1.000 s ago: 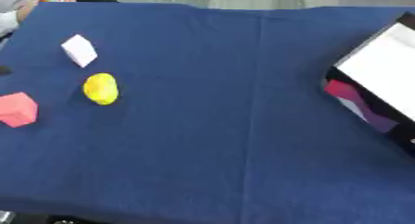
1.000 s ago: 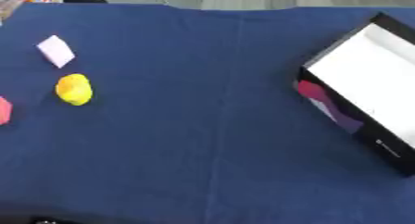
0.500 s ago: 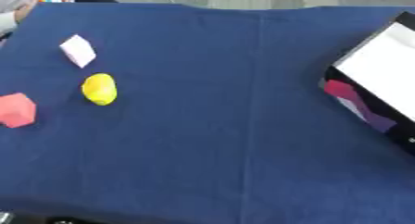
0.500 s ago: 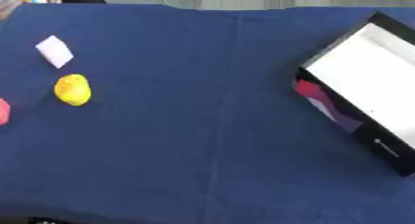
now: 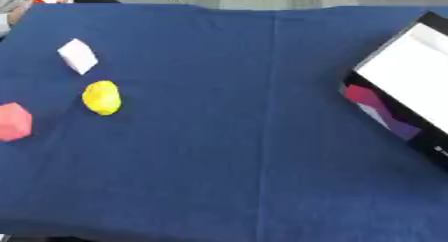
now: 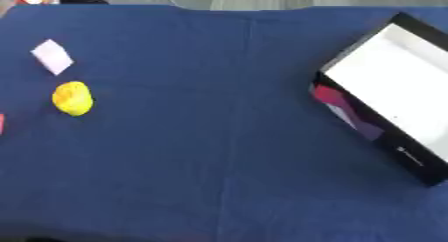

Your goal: Pick up the objects with one hand, pass them to the other hand, and then place them into the box on the other side of the table.

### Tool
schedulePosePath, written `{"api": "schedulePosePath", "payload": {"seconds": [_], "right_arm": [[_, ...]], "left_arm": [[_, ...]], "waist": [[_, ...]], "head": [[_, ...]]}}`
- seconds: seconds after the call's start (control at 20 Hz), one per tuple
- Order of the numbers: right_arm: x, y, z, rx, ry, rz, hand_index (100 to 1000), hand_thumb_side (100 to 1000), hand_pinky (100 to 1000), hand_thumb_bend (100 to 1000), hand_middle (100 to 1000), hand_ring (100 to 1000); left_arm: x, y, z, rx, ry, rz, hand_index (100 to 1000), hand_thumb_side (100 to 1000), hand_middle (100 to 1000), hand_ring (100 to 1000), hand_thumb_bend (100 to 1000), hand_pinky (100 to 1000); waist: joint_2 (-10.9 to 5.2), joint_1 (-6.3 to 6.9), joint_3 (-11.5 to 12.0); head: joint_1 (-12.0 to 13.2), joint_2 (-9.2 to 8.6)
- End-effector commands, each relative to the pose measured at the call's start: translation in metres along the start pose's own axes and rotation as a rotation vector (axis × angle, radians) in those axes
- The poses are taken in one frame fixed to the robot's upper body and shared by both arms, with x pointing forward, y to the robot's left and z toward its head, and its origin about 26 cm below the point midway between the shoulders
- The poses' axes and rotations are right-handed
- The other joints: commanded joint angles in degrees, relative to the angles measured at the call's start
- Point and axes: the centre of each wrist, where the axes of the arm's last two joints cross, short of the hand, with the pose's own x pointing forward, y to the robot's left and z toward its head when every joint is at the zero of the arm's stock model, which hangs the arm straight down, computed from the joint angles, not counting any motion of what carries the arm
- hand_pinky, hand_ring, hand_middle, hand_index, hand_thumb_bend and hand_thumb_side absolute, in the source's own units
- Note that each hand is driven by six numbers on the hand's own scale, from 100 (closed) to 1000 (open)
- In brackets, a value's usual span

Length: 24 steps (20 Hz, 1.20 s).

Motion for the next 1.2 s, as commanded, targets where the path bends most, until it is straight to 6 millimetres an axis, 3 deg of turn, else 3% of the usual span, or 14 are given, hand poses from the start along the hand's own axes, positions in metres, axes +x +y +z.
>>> {"api": "schedulePosePath", "payload": {"seconds": [0.05, 0.8, 1.2], "right_arm": [[0.009, -0.002, -0.006, 0.029, -0.032, 0.023, 1000, 544, 961, 100, 1000, 1000], [0.007, 0.002, -0.004, 0.036, -0.016, 0.018, 1000, 546, 960, 100, 1000, 1000], [0.005, 0.003, -0.002, 0.035, -0.001, 0.020, 1000, 549, 960, 100, 1000, 1000]], "left_arm": [[-0.003, 0.013, 0.005, -0.037, 0.018, -0.044, 779, 123, 769, 837, 838, 868], [0.025, 0.015, -0.019, -0.201, 0.004, -0.105, 806, 100, 770, 833, 800, 860], [0.018, 0.008, -0.021, -0.174, 0.048, -0.084, 803, 100, 765, 829, 796, 855]], "waist": [[-1.17, -0.69, -0.1], [-1.05, -0.85, -0.2], [-0.83, -0.95, 0.0]], "head": [[-0.1, 0.34], [0.4, 0.34], [0.2, 0.34]]}}
